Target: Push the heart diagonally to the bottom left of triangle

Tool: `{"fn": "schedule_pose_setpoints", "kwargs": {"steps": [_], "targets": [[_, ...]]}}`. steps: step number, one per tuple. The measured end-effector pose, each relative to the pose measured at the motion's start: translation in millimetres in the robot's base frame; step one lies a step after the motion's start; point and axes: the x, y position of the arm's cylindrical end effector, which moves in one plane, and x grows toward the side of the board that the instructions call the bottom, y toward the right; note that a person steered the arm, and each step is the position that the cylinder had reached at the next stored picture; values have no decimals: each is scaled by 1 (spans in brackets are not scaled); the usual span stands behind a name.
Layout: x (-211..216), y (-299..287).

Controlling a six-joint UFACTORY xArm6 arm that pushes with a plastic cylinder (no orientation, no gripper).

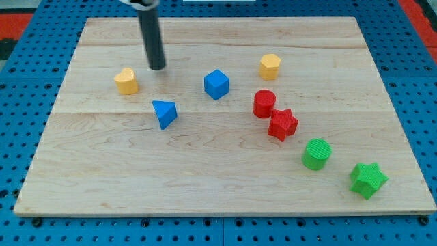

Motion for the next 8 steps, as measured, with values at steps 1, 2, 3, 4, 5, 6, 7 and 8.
{"fn": "schedule_pose_setpoints", "kwargs": {"steps": [1,2,3,4,5,6,7,8], "targets": [[24,-30],[83,-4],[113,6],[128,-8],[112,-52],[149,-58],[186,-54],[157,-92]]}}
